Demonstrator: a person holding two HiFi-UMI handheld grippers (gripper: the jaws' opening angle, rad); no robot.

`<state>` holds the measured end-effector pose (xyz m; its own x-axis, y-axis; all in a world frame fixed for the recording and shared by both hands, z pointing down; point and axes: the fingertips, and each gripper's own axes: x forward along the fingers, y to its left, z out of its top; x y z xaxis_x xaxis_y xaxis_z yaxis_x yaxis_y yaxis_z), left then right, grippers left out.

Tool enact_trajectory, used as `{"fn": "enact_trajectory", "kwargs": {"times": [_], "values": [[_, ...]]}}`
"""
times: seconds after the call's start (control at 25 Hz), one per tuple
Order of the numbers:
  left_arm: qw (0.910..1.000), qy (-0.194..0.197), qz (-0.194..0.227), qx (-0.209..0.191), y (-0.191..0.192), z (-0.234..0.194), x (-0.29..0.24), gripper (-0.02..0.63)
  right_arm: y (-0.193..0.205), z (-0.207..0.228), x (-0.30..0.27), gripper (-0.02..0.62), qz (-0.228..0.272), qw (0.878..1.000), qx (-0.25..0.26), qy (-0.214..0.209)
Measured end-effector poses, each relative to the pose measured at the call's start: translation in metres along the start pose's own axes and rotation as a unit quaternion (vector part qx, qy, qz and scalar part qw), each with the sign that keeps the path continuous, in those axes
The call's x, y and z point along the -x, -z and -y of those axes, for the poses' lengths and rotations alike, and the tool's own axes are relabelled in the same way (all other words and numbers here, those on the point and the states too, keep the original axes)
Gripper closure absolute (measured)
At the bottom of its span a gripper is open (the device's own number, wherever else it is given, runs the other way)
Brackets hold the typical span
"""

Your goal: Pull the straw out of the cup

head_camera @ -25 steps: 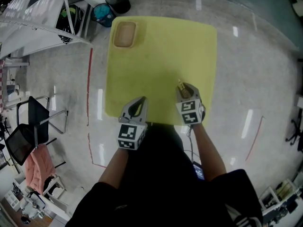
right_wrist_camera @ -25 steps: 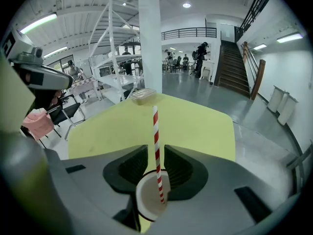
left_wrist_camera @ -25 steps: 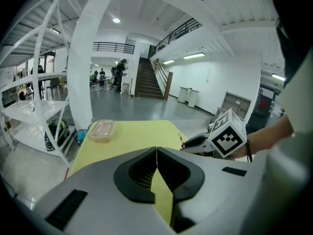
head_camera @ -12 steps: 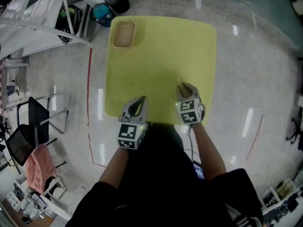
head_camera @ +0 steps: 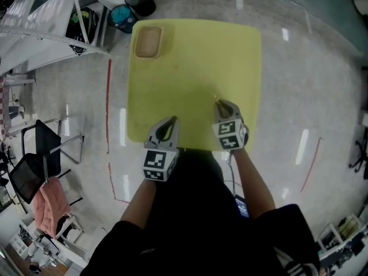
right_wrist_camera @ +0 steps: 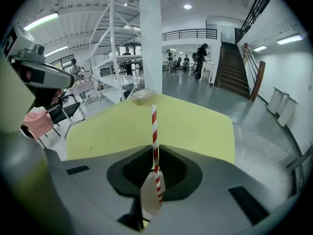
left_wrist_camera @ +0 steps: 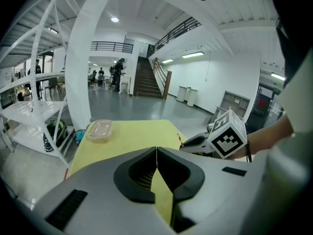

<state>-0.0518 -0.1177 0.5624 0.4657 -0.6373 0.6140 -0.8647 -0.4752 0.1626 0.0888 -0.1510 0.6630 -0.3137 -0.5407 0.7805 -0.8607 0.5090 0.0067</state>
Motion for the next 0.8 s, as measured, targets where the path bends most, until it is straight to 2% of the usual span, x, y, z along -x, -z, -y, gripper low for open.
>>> {"fn": "enact_trajectory", "kwargs": {"times": [0.8], "values": [[0.9999,0.01,-0.001,-0.013,-0.003,0.012,-0.004,0.561,0.005,0.0,0.006,0.561,0.017,1.0,0.005,-0.004]]}}
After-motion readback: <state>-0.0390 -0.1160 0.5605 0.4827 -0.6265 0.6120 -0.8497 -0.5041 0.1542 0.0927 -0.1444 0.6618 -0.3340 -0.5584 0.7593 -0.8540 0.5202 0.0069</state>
